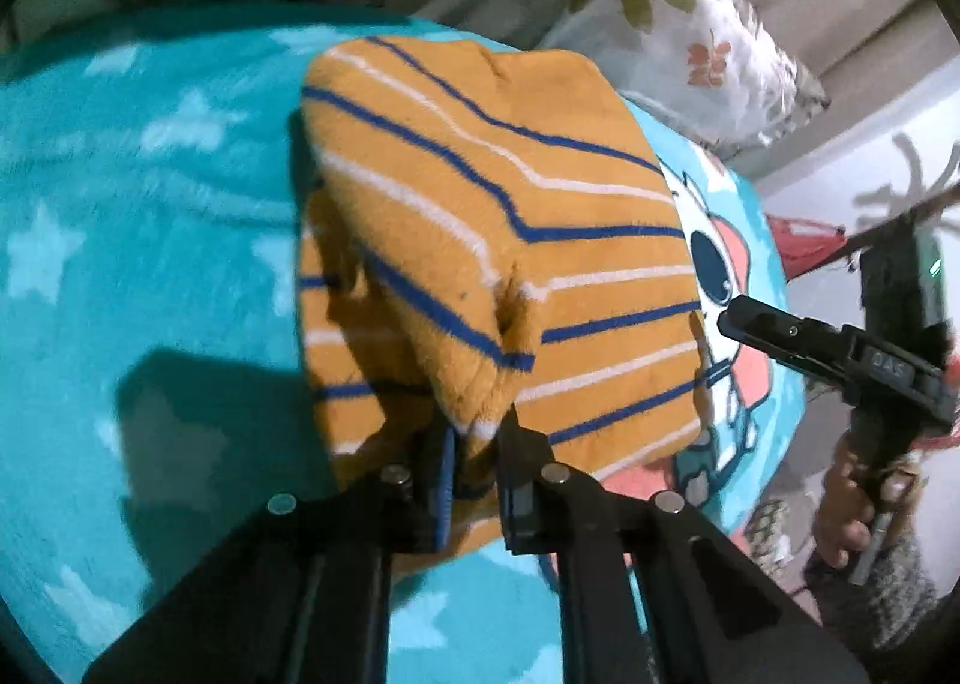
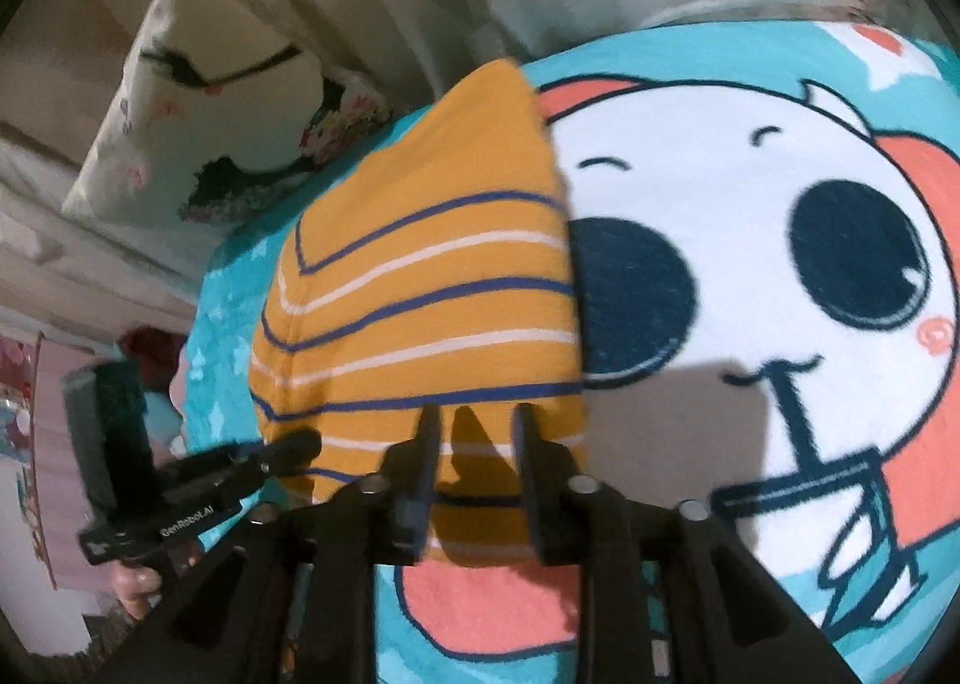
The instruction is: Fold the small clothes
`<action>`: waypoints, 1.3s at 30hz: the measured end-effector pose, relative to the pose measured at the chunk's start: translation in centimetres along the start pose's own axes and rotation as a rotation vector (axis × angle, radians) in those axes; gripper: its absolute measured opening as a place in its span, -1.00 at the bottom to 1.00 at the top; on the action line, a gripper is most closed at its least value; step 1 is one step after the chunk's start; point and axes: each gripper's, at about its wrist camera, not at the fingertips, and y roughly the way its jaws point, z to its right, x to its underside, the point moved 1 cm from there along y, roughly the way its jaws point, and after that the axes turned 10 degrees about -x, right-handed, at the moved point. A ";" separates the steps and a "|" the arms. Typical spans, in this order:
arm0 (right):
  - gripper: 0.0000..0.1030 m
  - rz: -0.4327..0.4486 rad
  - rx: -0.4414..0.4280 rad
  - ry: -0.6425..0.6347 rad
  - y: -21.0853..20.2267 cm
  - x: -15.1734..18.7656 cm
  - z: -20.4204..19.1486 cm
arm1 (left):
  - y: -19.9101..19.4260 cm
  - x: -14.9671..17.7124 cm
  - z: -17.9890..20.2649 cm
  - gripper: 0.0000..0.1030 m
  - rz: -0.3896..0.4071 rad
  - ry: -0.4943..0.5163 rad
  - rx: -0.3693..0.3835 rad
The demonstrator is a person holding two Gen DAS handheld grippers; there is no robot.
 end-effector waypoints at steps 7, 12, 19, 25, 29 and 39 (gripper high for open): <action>-0.12 -0.010 0.011 0.042 0.9 -0.6 2.4 | -0.3 0.5 -1.1 -0.81 -0.010 -0.037 0.030; -0.30 -0.154 0.018 -0.094 4.4 0.1 -0.8 | -1.2 0.7 -1.5 -0.84 -0.006 -0.025 -0.020; 0.13 -0.212 0.135 -0.249 7.0 1.1 -3.4 | -0.1 1.1 -3.7 -0.85 -0.034 -0.127 0.011; 0.28 -0.220 0.192 -0.312 7.8 1.2 -4.3 | -4.2 -0.7 -2.0 -0.79 0.103 -0.045 -0.049; 0.32 -0.206 0.178 -0.273 7.6 1.1 -3.8 | -4.8 -3.7 -0.7 -0.42 0.166 -0.037 -0.052; 0.31 -0.090 0.150 -0.210 3.8 -1.4 -4.2 | 1.5 -5.4 -1.8 0.21 0.063 0.018 -0.367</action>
